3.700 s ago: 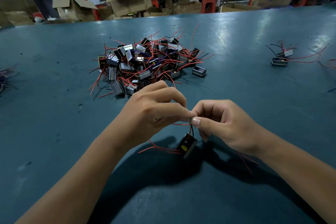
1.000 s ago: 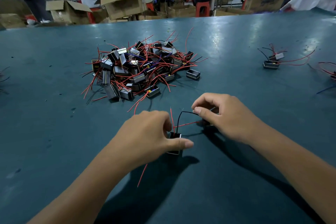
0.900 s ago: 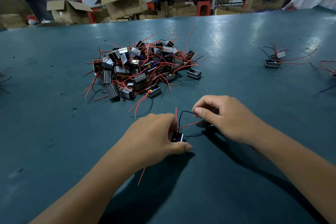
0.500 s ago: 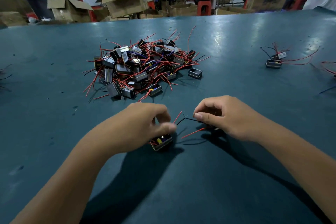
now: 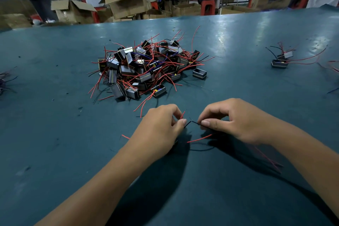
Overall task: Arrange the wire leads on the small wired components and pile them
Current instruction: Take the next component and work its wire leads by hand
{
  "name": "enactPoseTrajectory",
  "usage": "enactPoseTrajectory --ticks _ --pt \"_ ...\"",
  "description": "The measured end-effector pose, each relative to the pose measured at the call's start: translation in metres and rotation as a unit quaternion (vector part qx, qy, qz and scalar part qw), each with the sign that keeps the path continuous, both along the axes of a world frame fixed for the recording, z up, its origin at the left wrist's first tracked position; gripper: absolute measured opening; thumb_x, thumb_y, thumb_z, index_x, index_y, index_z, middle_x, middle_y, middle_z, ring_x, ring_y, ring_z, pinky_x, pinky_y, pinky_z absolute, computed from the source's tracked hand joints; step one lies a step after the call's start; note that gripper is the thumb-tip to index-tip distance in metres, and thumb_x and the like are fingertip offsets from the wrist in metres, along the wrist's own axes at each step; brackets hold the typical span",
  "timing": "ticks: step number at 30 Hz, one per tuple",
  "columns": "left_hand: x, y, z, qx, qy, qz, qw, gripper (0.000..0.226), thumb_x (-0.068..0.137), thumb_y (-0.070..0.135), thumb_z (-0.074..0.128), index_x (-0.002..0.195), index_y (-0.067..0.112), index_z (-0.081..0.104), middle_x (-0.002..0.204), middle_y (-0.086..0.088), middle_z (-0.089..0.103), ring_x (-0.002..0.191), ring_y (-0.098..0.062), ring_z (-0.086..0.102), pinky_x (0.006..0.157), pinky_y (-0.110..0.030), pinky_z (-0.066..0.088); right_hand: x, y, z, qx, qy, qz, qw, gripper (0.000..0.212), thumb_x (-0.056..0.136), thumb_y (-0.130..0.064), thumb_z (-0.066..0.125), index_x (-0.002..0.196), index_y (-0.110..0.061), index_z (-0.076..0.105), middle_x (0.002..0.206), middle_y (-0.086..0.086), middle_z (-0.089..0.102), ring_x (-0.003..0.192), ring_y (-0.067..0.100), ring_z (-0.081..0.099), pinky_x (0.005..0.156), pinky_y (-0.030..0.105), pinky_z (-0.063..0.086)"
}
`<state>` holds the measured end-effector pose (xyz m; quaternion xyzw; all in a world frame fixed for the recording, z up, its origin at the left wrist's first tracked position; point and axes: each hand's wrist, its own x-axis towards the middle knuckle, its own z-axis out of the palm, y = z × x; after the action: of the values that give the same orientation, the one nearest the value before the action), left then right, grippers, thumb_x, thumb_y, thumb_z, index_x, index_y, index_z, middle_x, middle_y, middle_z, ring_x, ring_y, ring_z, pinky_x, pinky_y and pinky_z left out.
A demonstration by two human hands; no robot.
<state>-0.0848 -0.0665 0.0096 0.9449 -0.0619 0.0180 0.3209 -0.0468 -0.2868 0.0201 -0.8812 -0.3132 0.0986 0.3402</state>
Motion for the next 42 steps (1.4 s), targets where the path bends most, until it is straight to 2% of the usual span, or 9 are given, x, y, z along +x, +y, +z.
enactPoseTrajectory --ticks 6,10,14,19,22,26,29,34,42 --pt "0.000 0.004 0.002 0.008 0.004 -0.032 0.999 0.019 0.089 0.043 0.072 0.090 0.025 0.066 0.071 0.007 0.066 0.069 -0.006 0.059 0.061 -0.023 0.044 -0.007 0.001 0.005 -0.043 0.002 0.046 0.998 0.011 0.096 -0.035 0.062 0.096 -0.031 0.071 0.089 -0.021 0.072 0.088 -0.001 0.067 0.081 0.024 0.050" --pt "0.002 0.007 0.003 0.008 0.004 -0.048 0.999 0.022 0.088 0.045 0.073 0.094 0.025 0.066 0.074 0.005 0.064 0.073 -0.008 0.058 0.065 -0.025 0.044 -0.009 0.000 0.007 -0.041 0.057 0.071 0.995 0.010 0.097 -0.031 0.060 0.097 -0.029 0.070 0.086 -0.019 0.074 0.083 -0.001 0.069 0.079 0.019 0.052" --pt "0.003 0.008 0.002 0.013 0.007 -0.058 0.998 0.024 0.086 0.047 0.073 0.095 0.027 0.064 0.075 0.005 0.063 0.068 -0.008 0.057 0.058 -0.023 0.043 -0.009 0.000 0.008 -0.059 0.083 0.087 0.991 0.005 0.095 -0.033 0.064 0.097 -0.032 0.068 0.080 -0.015 0.073 0.077 0.002 0.069 0.074 0.023 0.054" --pt "0.004 0.009 0.002 0.003 0.013 -0.072 0.997 0.027 0.084 0.046 0.077 0.096 0.026 0.063 0.073 0.005 0.064 0.058 -0.004 0.053 0.055 -0.021 0.042 -0.007 -0.001 0.008 -0.104 0.043 0.089 0.990 0.013 0.097 -0.037 0.057 0.097 -0.032 0.070 0.083 -0.016 0.069 0.080 -0.002 0.063 0.076 0.021 0.050" --pt "0.004 0.010 0.002 -0.011 0.018 -0.073 0.997 0.033 0.081 0.044 0.080 0.100 0.025 0.061 0.071 0.007 0.063 0.055 -0.001 0.052 0.055 -0.019 0.042 -0.007 0.000 0.009 -0.111 0.017 0.086 0.990 0.026 0.097 -0.047 0.046 0.097 -0.034 0.069 0.090 -0.023 0.063 0.091 -0.004 0.059 0.083 0.019 0.046" --pt "0.004 0.012 0.003 -0.013 0.024 -0.069 0.997 0.044 0.078 0.048 0.081 0.109 0.028 0.057 0.077 0.008 0.064 0.059 0.000 0.055 0.056 -0.018 0.044 -0.007 0.001 0.009 -0.110 0.008 0.079 0.991 0.027 0.087 -0.062 0.036 0.087 -0.047 0.059 0.093 -0.015 0.058 0.092 -0.001 0.055 0.083 0.017 0.042" --pt "0.005 0.013 0.003 -0.021 0.032 -0.070 0.997 0.048 0.077 0.052 0.080 0.111 0.030 0.055 0.077 0.009 0.064 0.057 0.002 0.054 0.055 -0.018 0.044 -0.007 0.001 0.009 -0.079 -0.007 0.049 0.996 0.024 0.090 -0.056 0.044 0.083 -0.040 0.060 0.087 -0.012 0.058 0.083 0.002 0.055 0.073 0.014 0.041" --pt "0.005 0.013 0.003 -0.012 0.034 -0.064 0.997 0.043 0.081 0.052 0.076 0.111 0.029 0.055 0.080 0.011 0.065 0.058 0.003 0.056 0.056 -0.019 0.043 -0.008 0.003 0.005 -0.026 -0.046 -0.026 0.998 0.011 0.099 -0.032 0.054 0.092 -0.036 0.062 0.075 -0.005 0.066 0.072 0.015 0.061 0.072 0.039 0.050" --pt "0.003 0.008 0.007 0.009 0.013 -0.073 0.997 0.033 0.081 0.046 0.080 0.093 0.023 0.060 0.076 0.010 0.063 0.062 0.001 0.053 0.056 -0.016 0.041 -0.016 0.020 -0.001 0.146 -0.035 -0.139 0.979 0.013 0.093 -0.022 0.062 0.081 -0.028 0.062 0.076 -0.009 0.067 0.059 0.004 0.066 0.055 0.014 0.045"
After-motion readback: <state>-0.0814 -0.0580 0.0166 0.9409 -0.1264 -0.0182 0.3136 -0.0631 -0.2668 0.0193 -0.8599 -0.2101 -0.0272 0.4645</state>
